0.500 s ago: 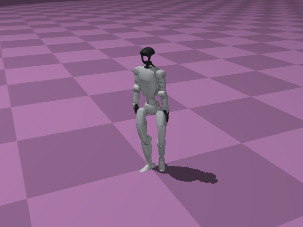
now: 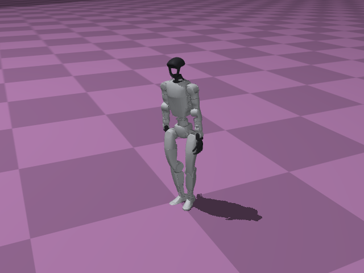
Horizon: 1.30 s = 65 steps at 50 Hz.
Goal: In place motions
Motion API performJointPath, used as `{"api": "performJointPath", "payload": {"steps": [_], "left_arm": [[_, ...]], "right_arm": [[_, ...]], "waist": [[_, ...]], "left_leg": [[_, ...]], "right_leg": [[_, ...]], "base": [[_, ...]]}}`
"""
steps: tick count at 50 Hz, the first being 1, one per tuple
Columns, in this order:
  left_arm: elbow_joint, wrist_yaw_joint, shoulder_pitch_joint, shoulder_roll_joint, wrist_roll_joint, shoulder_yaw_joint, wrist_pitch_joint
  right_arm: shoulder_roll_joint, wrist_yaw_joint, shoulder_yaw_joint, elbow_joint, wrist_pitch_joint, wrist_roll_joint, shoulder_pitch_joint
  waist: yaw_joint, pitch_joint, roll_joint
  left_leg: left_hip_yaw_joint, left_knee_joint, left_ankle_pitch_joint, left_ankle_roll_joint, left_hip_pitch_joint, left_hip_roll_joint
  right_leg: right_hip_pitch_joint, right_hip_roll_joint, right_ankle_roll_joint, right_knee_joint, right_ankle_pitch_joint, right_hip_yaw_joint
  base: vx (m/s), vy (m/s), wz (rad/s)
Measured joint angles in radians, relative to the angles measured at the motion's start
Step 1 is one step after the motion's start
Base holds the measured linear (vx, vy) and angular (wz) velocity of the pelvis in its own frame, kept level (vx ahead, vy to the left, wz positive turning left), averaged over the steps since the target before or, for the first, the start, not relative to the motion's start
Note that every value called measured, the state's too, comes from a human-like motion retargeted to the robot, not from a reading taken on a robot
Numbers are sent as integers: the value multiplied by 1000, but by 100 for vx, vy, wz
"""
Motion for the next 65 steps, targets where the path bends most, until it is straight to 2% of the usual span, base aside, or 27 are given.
{"api": "performJointPath", "payload": {"steps": [5,10,14,18,27,33,36,38,40,42,44,45,47,51,52,53,55,57,58,60,62,65], "left_arm": [[5,-8,3,-20,-15,11,1],[28,-8,6,-15,-31,27,2],[56,5,11,1,-36,44,8],[80,13,28,7,-48,76,8],[145,23,113,-23,-113,190,6],[196,22,144,-33,-122,233,9],[208,13,130,-27,-124,223,15],[205,4,115,-24,-120,206,20],[193,-1,92,-21,-113,187,24],[169,-5,66,-16,-107,161,25],[141,-11,35,-6,-99,133,26],[125,-14,19,0,-94,121,26],[89,-16,-5,8,-93,94,22],[26,-26,-54,23,-96,34,15],[14,-28,-66,26,-92,20,13],[4,-28,-78,28,-86,6,11],[-6,-29,-104,35,-77,-24,11],[5,-30,-128,28,-68,-47,10],[12,-22,-138,15,-65,-51,10],[29,8,-150,-13,-90,-26,2],[39,-1,-136,-27,-127,-24,-10],[52,-25,-113,-31,-125,-8,-3]], "right_arm": [[-2,3,6,-22,-21,-5,18],[-16,15,8,-11,-18,-48,20],[-29,7,-9,6,-3,-54,16],[-47,-2,-30,9,-3,-46,13],[-46,-5,-37,-36,-23,-68,-26],[-14,46,-45,-112,-73,-42,-30],[-8,56,-46,-141,-89,-27,-25],[-11,55,-46,-145,-91,-21,-18],[-19,50,-49,-138,-87,-17,-13],[-28,45,-56,-124,-82,-16,-7],[-33,38,-65,-106,-76,-14,-1],[-34,32,-68,-96,-71,-11,1],[-35,19,-73,-70,-61,-2,6],[-37,13,-84,-20,-44,17,25],[-38,13,-87,-10,-40,22,34],[-40,14,-91,0,-37,27,43],[-39,18,-97,22,-33,35,60],[-39,26,-114,44,-22,22,67],[-38,29,-127,51,-15,11,64],[-37,28,-122,54,1,-18,50],[-36,19,-109,44,-2,-35,54],[-35,8,-89,19,-17,-39,58]], "waist": [[34,-10,-16],[42,-36,-27],[35,-50,-28],[70,-54,-22],[158,-64,-44],[182,-86,-47],[163,-85,-24],[141,-87,13],[116,-90,60],[88,-92,90],[57,-93,104],[40,-90,111],[-4,-80,121],[-55,-69,90],[-64,-66,71],[-68,-62,44],[-11,-75,-5],[44,-84,-23],[23,-71,-16],[65,-48,-23],[28,-55,-17],[-10,-83,-10]], "left_leg": [[68,-27,-72,-3,-7,4],[370,-53,-169,-43,41,76],[528,-86,-141,-75,73,103],[478,-146,0,-87,67,93],[385,-225,6,-81,70,24],[390,-226,-29,-81,65,25],[362,-221,-38,-76,62,45],[329,-218,-38,-77,58,78],[287,-212,-36,-79,48,121],[244,-210,-30,-77,35,143],[199,-214,-19,-73,21,148],[175,-215,-14,-73,15,151],[122,-214,-5,-71,6,152],[59,-216,3,-66,11,105],[44,-218,3,-64,21,80],[33,-220,2,-61,36,48],[62,-229,-5,-59,54,5],[76,-221,-10,-63,52,-3],[34,-211,-7,-63,54,-2],[67,-195,-19,-66,69,9],[41,-172,-28,-64,67,7],[28,-129,-40,-67,41,8]], "right_leg": [[17,-45,9,19,-60,-157],[59,-81,57,5,-107,-364],[105,-73,91,-21,-129,-529],[159,-57,122,-36,-142,-684],[196,-70,164,-34,-142,-781],[188,-78,167,1,-142,-770],[198,-74,153,49,-99,-771],[199,-74,123,107,-43,-761],[174,-81,59,195,-1,-708],[83,-110,58,327,-21,-531],[-48,-126,98,460,-77,-307],[-105,-121,121,505,-103,-210],[-160,-62,130,480,-128,-91],[-188,21,119,288,-142,85],[-181,24,109,228,-113,112],[-171,20,73,168,-40,129],[-142,27,48,128,-63,177],[-130,-22,53,147,-79,39],[-131,-28,66,152,-72,35],[-102,-18,64,135,-75,78],[-76,1,50,96,-68,52],[-82,-10,62,83,-64,48]], "base": [[-9,4,234],[-7,2,293],[-4,-4,287],[0,-2,189],[-2,-4,52],[0,-10,-10],[-1,-10,31],[-1,-8,62],[-2,-8,76],[-3,-7,90],[-7,-8,103],[-10,-9,119],[-9,-9,119],[-4,-6,100],[5,-1,110],[8,1,64],[11,5,-28],[4,9,5],[-3,7,68],[-3,4,-10],[11,4,35],[9,5,19]]}}
